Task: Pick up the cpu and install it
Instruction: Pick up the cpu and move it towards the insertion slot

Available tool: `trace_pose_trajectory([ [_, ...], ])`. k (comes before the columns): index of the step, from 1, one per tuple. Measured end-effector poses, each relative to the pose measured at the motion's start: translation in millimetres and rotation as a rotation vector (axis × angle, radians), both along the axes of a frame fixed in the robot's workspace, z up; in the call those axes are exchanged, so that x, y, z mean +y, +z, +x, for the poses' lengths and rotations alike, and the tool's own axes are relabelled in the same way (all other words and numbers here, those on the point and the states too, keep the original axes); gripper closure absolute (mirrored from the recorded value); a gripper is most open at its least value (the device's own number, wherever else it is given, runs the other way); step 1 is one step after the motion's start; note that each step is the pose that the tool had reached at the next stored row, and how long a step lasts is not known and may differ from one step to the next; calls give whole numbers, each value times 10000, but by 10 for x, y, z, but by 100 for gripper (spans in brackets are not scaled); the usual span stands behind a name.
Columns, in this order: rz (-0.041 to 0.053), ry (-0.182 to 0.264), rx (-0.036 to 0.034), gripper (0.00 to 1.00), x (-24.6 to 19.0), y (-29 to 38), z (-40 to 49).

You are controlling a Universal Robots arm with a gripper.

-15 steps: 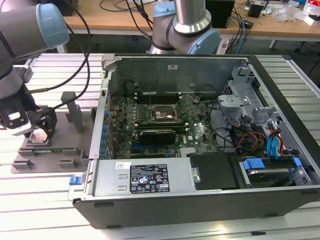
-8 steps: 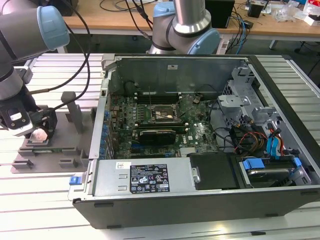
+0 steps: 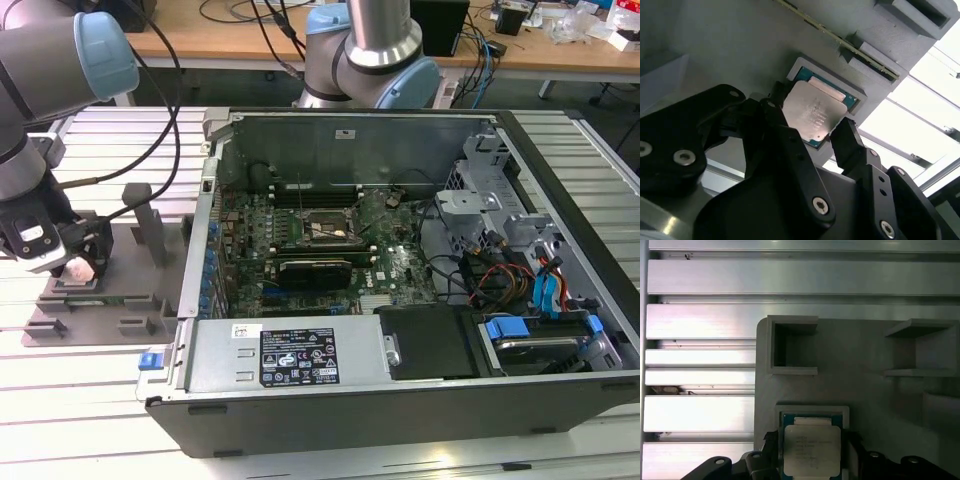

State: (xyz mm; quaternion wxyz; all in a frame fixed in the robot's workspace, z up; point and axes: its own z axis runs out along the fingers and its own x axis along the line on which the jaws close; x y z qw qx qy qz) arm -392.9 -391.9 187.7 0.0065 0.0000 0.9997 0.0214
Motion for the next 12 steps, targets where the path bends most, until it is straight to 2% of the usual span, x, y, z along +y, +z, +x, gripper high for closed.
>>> trace_pose_trajectory([
  [1,0,0,1,35,0,1,0],
  [2,0,0,1,44,0,4,0],
  [12,0,1,0,45,0,45,0],
])
